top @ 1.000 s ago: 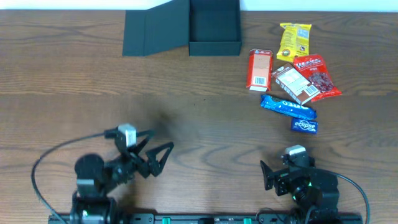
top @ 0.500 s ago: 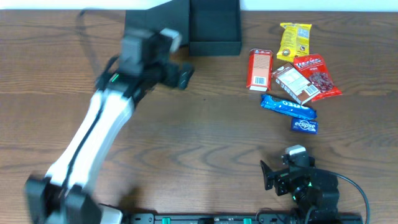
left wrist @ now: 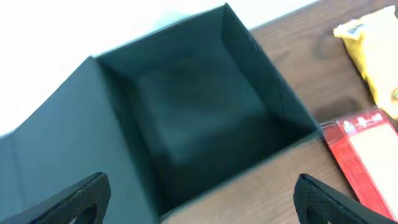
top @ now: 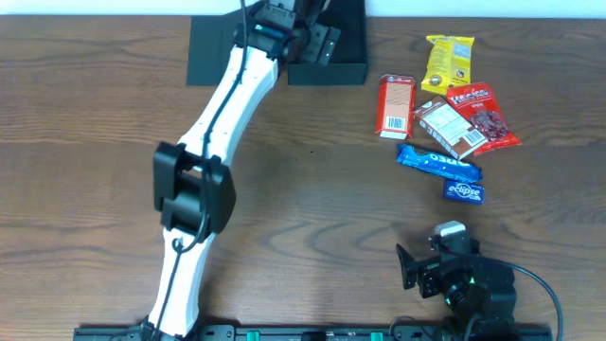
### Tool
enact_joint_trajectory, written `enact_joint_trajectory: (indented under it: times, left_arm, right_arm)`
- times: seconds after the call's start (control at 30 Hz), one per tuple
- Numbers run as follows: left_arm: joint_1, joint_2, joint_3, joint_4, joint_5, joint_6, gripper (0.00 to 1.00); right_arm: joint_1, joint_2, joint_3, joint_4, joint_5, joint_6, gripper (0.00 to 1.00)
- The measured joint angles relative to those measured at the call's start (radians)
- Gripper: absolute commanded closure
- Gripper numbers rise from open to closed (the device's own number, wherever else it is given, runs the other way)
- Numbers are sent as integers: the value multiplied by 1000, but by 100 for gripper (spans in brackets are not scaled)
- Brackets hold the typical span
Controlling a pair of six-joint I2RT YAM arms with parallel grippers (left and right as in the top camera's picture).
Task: Pack container
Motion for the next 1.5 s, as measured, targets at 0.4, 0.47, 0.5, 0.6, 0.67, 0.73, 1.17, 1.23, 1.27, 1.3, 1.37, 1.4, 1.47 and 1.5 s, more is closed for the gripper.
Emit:
enact_joint_trajectory:
  times: [0.4, 0.47, 0.5, 0.6, 0.67, 0.73, 1.17, 1.23, 1.27, 1.3, 1.37, 1.4, 1.47, 1.5]
  left_arm:
    - [1, 127, 9, 171, -3, -105, 5]
    - [1, 148, 9, 171, -3, -140, 5]
    - [1, 158, 9, 167, -3, -158, 5]
    - [1, 177, 9, 131, -3, -221, 5]
    - [0, 179, 11, 74, -3, -260, 5]
    - [-1, 179, 18, 31, -3, -271, 5]
    - [-6, 180, 46, -438, -19, -208, 5]
    - [-6, 180, 46, -527, -18, -202, 5]
    - [-6, 180, 47, -576, -18, -200, 5]
    - [-6, 180, 47, -616, -18, -200, 5]
    - [-6, 181, 49, -710, -18, -212, 5]
    - [-6, 181, 51, -743, -18, -221, 5]
    - [-6, 181, 73, -811, -17, -254, 5]
    - [-6, 181, 88, -834, -14, -266, 5]
  right_arm:
    - [0, 0, 0, 0, 0, 0, 1]
    - [0, 0, 0, 0, 0, 0, 1]
    - [0, 0, 0, 0, 0, 0, 1]
    - [0, 0, 0, 0, 0, 0, 1]
    - [0, 0, 0, 0, 0, 0, 1]
    - [0, 0, 0, 0, 0, 0, 1]
    - [0, 0, 0, 0, 0, 0, 1]
    - [0, 0, 0, 0, 0, 0, 1]
    - [0, 0, 0, 0, 0, 0, 1]
    - [0, 0, 0, 0, 0, 0, 1]
    - [0, 0, 0, 0, 0, 0, 1]
    - [0, 0, 0, 0, 0, 0, 1]
    - [0, 0, 0, 0, 0, 0, 1]
    - [0, 0, 0, 0, 0, 0, 1]
